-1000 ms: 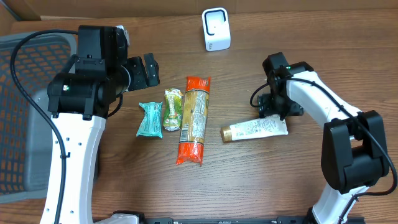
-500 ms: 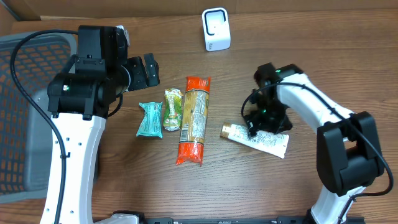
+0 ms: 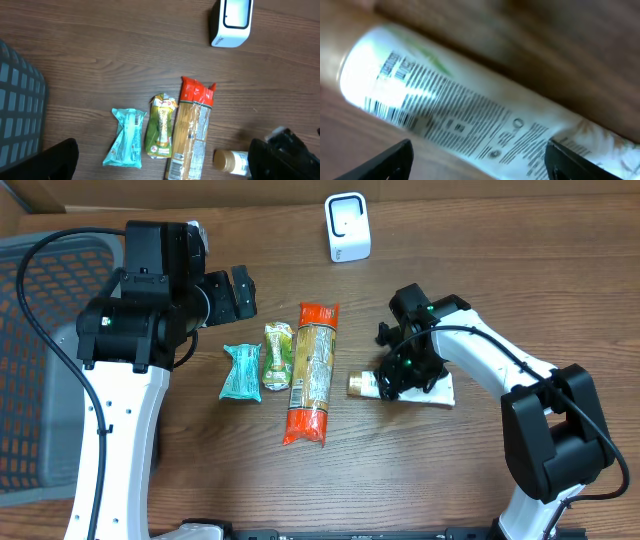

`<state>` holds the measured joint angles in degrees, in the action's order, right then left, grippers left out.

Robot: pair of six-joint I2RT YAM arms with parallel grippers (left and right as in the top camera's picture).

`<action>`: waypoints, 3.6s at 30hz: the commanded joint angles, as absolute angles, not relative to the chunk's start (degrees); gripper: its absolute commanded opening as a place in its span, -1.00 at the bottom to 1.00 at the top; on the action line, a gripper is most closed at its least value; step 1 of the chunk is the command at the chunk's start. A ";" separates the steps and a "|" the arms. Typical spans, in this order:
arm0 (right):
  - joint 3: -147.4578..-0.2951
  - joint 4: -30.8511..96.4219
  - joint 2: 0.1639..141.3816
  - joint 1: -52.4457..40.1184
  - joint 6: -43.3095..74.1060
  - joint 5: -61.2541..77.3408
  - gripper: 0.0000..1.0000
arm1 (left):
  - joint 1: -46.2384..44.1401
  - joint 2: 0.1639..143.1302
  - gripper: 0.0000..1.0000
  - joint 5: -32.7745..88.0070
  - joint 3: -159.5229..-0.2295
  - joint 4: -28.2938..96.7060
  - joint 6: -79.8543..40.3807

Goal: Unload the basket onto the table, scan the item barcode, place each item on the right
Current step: 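Grasp the tube with the right gripper and rotate it, then set the tube down lengthwise and open the right gripper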

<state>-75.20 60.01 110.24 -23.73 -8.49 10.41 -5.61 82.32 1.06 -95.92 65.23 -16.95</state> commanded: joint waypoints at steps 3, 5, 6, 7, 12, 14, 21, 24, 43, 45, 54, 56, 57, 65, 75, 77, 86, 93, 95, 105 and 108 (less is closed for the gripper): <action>-73.54 56.12 111.24 -23.77 2.17 5.28 0.70 | -5.69 82.50 0.99 1.48 -96.47 65.39 -16.29; -73.54 55.75 111.24 -23.77 6.59 5.19 0.71 | -5.69 82.50 0.99 1.48 -96.47 65.39 -16.29; -73.54 55.77 111.24 -23.77 8.05 5.19 0.70 | -5.69 82.50 0.99 1.48 -96.47 65.39 -16.29; -73.54 55.83 111.24 -23.79 8.62 5.19 0.70 | -5.69 82.50 0.99 1.48 -96.47 65.39 -16.29; -73.60 56.71 111.24 -24.80 2.66 5.26 0.74 | -5.69 82.50 0.99 1.48 -96.47 65.39 -16.29; -73.60 56.31 111.24 -24.80 2.74 4.67 0.79 | -5.69 82.50 0.99 1.48 -96.47 65.39 -16.29; -73.60 51.22 111.24 -24.69 16.86 1.96 0.82 | -5.69 82.50 0.99 1.48 -96.47 65.39 -16.29; -73.60 51.00 111.24 -24.69 30.22 1.98 0.79 | -5.69 82.50 0.99 1.48 -96.47 65.39 -16.29; -81.34 57.23 107.96 -23.68 9.78 9.63 1.00 | -5.69 82.50 0.99 1.48 -96.47 65.39 -16.29; -81.89 58.57 107.63 -23.53 -0.14 9.08 1.00 | -5.69 82.50 0.99 1.48 -96.47 65.39 -16.29; -76.64 51.81 107.81 -23.44 -17.37 9.56 0.81 | -5.69 82.50 0.99 1.48 -96.47 65.39 -16.29; -75.18 51.22 107.81 -23.20 -19.84 9.52 0.65 | -5.69 82.50 0.99 1.48 -96.47 65.39 -16.29; -74.50 51.05 107.81 -22.83 -20.64 9.50 0.61 | -5.69 82.50 0.99 1.48 -96.47 65.39 -16.29; -71.99 52.40 107.81 -15.03 -21.10 16.45 0.59 | -5.69 82.50 0.99 1.48 -96.47 65.39 -16.29; -67.68 50.98 107.92 -9.34 -24.34 30.59 0.67 | -5.69 82.50 0.99 1.48 -96.47 65.39 -16.29; -65.93 49.69 107.92 -9.34 -24.34 31.33 0.67 | -5.69 82.50 0.99 1.48 -96.47 65.39 -16.29; -61.84 47.66 108.22 -9.37 -24.03 40.23 0.74 | -5.69 82.50 0.99 1.48 -96.47 65.39 -16.29; -58.41 42.54 108.62 -9.37 -19.20 39.94 0.43 | -5.69 82.50 0.99 1.48 -96.47 65.39 -16.29; -58.06 41.91 108.68 -9.37 -19.03 39.94 0.20 | -5.69 82.50 0.99 1.48 -96.47 65.39 -16.29; -58.26 39.05 108.75 -9.34 -9.26 40.10 -0.92 | -5.69 82.50 0.99 1.48 -96.47 65.39 -16.29; -58.26 39.27 108.73 -9.30 -5.34 41.01 -0.93 | -5.69 82.50 0.99 1.48 -96.47 65.39 -16.29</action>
